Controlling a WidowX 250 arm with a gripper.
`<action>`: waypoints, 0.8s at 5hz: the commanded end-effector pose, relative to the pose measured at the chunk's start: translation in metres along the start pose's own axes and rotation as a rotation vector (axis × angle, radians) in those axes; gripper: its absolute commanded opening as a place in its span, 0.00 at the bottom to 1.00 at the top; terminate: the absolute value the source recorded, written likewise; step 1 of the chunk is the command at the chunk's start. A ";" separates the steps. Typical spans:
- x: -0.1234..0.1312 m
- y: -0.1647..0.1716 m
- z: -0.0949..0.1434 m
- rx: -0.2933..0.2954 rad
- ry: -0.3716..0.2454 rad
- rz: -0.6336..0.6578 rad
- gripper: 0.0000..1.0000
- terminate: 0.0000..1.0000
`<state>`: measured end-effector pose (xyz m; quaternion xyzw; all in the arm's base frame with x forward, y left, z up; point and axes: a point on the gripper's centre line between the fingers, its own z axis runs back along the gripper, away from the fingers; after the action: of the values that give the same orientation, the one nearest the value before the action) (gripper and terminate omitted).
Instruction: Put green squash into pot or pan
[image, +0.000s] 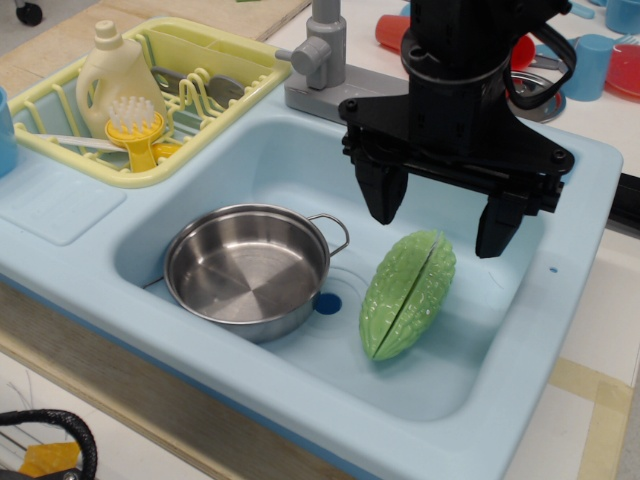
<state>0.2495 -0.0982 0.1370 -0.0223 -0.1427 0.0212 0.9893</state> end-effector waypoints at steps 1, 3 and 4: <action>0.000 0.000 0.000 0.000 0.000 0.000 1.00 0.00; -0.008 0.005 -0.040 -0.054 0.082 0.030 1.00 0.00; -0.007 0.003 -0.054 -0.070 0.130 0.033 1.00 0.00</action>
<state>0.2537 -0.0985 0.0721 -0.0639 -0.0684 0.0375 0.9949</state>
